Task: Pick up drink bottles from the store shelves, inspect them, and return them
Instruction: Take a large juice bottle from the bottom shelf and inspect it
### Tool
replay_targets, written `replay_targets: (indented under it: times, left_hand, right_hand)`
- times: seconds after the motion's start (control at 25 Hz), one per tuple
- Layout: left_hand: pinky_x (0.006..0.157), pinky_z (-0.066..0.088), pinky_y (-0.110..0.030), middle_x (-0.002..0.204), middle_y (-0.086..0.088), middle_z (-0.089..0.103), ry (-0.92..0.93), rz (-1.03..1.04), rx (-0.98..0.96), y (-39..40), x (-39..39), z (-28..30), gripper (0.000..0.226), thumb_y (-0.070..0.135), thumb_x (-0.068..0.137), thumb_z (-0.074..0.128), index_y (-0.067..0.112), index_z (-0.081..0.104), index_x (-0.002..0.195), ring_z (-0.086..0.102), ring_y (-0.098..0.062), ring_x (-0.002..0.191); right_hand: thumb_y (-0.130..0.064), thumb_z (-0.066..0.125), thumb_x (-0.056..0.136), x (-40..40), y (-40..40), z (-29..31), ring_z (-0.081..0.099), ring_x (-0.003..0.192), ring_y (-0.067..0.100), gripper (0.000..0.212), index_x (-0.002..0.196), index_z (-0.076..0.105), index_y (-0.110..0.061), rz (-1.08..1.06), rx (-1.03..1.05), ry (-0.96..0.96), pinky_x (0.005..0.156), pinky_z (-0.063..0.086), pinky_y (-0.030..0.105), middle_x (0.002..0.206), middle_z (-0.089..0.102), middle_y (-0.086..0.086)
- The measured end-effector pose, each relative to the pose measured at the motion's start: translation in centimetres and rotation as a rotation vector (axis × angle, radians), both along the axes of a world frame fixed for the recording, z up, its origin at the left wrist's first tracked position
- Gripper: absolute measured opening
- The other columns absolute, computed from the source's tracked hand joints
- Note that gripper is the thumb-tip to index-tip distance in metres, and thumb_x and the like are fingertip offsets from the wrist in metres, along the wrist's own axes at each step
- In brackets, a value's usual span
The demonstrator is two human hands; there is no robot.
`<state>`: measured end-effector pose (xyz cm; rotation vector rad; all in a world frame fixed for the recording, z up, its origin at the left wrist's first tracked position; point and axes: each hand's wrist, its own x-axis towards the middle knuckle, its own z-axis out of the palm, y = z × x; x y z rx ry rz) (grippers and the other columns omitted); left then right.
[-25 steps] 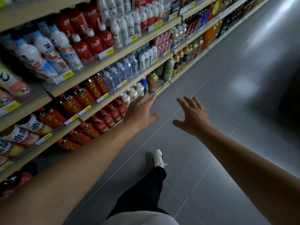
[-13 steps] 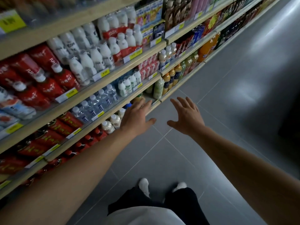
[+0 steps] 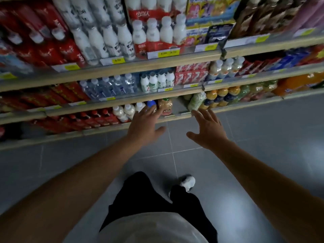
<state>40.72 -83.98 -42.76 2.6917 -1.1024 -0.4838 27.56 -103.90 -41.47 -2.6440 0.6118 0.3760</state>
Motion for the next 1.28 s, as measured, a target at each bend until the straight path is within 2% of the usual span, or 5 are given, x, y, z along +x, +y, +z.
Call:
replay_targets:
  times: [0.36,0.72,1.0,1.2,1.28]
  left_hand:
    - [0.119,0.021,-0.051,0.165,-0.006,0.02,0.182,0.203,0.044,-4.3,0.9,-12.0,0.075,0.052,0.094,0.055,0.028,0.022,0.158,0.017,-0.031,0.151]
    - [0.115,0.029,-0.052,0.159,-0.013,0.034,0.128,0.321,-0.068,-8.4,2.8,-33.8,0.073,0.045,0.091,0.063,0.021,0.035,0.154,0.03,-0.038,0.146]
    - [0.106,0.042,-0.054,0.149,-0.019,0.048,-0.131,0.415,-0.288,-10.9,9.4,-49.3,0.078,0.055,0.079,0.049,0.014,0.049,0.145,0.047,-0.042,0.134]
    - [0.115,0.035,-0.05,0.154,-0.018,0.041,-0.243,0.428,-0.424,-12.8,13.8,-53.4,0.075,0.051,0.085,0.057,0.017,0.041,0.151,0.038,-0.039,0.142]
    - [0.118,0.03,-0.048,0.157,-0.016,0.037,-0.248,0.436,-0.436,-13.2,14.5,-54.1,0.075,0.045,0.088,0.064,0.02,0.037,0.153,0.033,-0.036,0.145]
  right_hand:
    - [-0.046,0.071,0.085,6.1,-5.5,-9.8,0.005,0.153,0.026,0.09,0.157,0.021,-0.026,0.191,0.023,0.098,0.122,0.015,0.043,0.164,0.018,0.0]
    - [-0.046,0.074,0.083,9.8,-11.0,-33.5,0.015,0.15,0.027,0.091,0.156,0.025,-0.024,0.264,0.051,0.12,0.12,0.024,0.045,0.163,0.023,0.003]
    - [-0.036,0.078,0.079,17.7,-13.6,-49.0,0.035,0.14,0.032,0.089,0.153,0.033,-0.018,0.239,0.105,-0.179,0.114,0.035,0.042,0.153,0.037,0.009]
    - [-0.029,0.078,0.079,24.6,-13.7,-53.0,0.041,0.135,0.03,0.085,0.15,0.034,-0.01,0.241,0.139,-0.46,0.105,0.033,0.026,0.147,0.043,0.013]
    - [-0.03,0.081,0.075,26.5,-13.2,-53.8,0.038,0.137,0.031,0.096,0.152,0.028,-0.009,0.239,0.135,-0.498,0.11,0.033,0.03,0.149,0.039,0.014]
